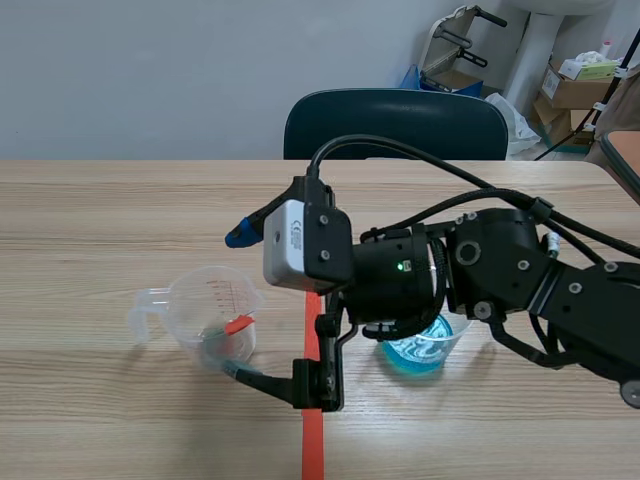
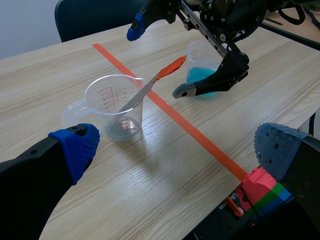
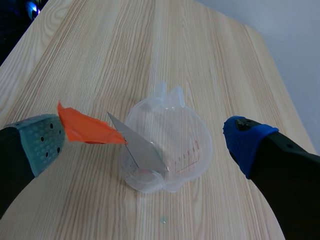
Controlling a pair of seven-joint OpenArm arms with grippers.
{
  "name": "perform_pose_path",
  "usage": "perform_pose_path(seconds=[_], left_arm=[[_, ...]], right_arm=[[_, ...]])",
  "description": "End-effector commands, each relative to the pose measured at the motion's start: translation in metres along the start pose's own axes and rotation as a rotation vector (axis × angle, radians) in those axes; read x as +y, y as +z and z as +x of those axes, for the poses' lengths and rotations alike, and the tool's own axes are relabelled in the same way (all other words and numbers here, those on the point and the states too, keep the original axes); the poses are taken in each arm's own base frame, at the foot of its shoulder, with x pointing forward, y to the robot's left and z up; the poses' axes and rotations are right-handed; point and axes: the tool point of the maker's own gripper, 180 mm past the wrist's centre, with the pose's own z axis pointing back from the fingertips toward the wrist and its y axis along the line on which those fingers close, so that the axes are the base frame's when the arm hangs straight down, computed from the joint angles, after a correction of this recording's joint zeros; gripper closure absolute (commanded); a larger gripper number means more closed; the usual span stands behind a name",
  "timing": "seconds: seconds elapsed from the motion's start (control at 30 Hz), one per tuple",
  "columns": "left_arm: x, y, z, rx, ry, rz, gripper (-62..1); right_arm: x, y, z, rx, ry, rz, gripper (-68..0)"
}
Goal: Do the redox reaction experiment
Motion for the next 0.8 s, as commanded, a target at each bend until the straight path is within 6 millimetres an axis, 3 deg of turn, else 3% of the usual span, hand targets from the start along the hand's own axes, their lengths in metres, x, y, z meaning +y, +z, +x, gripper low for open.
perform_pose_path(seconds=[0.0, 0.5, 0.77], left_arm=[[-0.001, -0.001, 0.006, -0.024, 0.009, 0.007, -62.3], [0.000, -0.001, 0.006, -0.024, 0.012, 0.010, -62.3], [0.016, 0.000, 0.010, -0.052, 0.072, 0.099, -62.3]], right_arm=[[-0.012, 0.003, 0.009, -0.022, 0.040, -0.018, -61.3], [-0.017, 0.006, 0.022, -0.099, 0.087, -0.050, -23.9], [-0.017, 0.007, 0.021, -0.092, 0.087, -0.049, -0.3]])
